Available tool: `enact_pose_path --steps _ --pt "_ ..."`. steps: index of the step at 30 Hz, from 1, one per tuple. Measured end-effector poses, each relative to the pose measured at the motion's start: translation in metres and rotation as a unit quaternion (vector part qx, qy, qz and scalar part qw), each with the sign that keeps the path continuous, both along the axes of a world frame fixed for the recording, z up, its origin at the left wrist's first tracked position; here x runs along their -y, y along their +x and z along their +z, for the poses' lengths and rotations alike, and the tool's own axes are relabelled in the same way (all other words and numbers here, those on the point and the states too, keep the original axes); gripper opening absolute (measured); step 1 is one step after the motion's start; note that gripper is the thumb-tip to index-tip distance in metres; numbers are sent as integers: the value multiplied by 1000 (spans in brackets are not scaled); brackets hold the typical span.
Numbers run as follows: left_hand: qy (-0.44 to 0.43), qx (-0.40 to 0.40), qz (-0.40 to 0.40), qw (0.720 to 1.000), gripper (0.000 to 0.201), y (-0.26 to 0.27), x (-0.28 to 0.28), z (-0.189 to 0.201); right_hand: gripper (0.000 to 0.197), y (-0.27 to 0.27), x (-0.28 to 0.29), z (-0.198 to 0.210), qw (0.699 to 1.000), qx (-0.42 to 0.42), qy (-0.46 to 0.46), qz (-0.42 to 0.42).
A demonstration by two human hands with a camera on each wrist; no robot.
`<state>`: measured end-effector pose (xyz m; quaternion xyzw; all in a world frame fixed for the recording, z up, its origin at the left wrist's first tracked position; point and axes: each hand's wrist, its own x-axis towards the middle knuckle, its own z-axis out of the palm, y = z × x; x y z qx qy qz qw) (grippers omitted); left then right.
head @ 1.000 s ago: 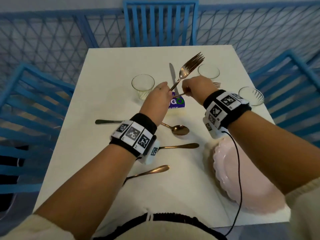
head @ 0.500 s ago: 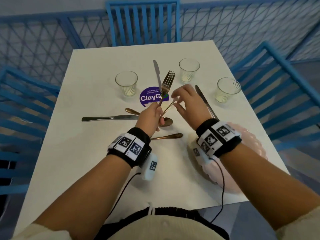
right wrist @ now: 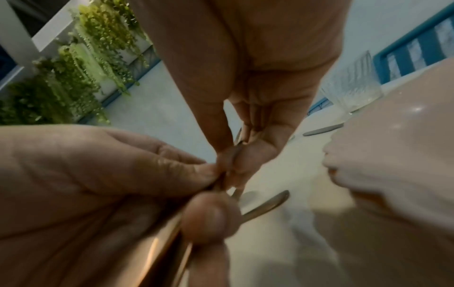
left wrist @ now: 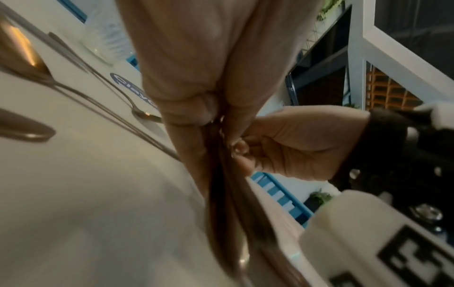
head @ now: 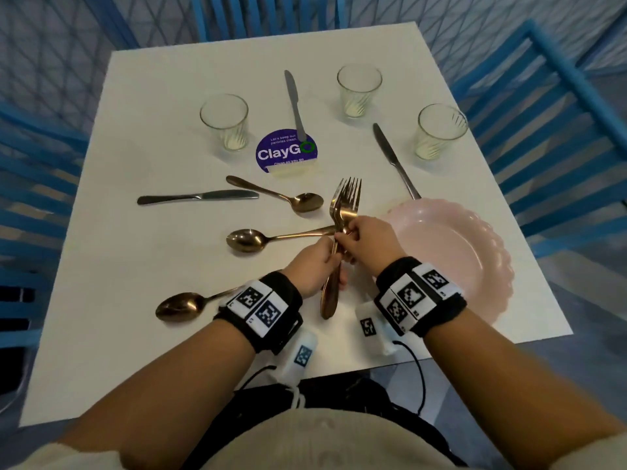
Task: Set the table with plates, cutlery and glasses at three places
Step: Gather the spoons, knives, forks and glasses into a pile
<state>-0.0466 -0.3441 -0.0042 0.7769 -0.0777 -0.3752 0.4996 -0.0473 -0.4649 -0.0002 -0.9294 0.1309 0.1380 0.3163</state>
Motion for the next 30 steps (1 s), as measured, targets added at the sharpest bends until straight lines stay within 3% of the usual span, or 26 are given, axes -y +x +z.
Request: enact_pose_path --steps 3,7,11,15,20,23,27,30 --pt "80 28 -49 995 8 -6 4 -7 31 -11 2 -5 997 -34 -58 27" --pt "174 81 -111 975 24 -12 7 -16 35 -20 3 -13 992 -70 -94 53" --pt "215 98 -146 961 17 -14 8 -22 35 -25 1 -17 987 -79 -118 72" --pt "182 43 -109 976 23 -17 11 -23 33 -28 -1 -16 985 -81 -130 84" --pt "188 57 -100 975 25 -17 9 -23 28 -26 -4 -13 987 -84 -106 84" --pt "206 70 -104 971 28 -16 9 -25 30 -29 -5 -14 992 -91 -81 39" --pt "269 132 -144 943 21 -17 10 -20 32 -32 -5 -14 997 -67 -13 -23" --pt "263 170 -136 940 16 -12 0 -13 33 -30 -6 -12 999 -45 1 3"
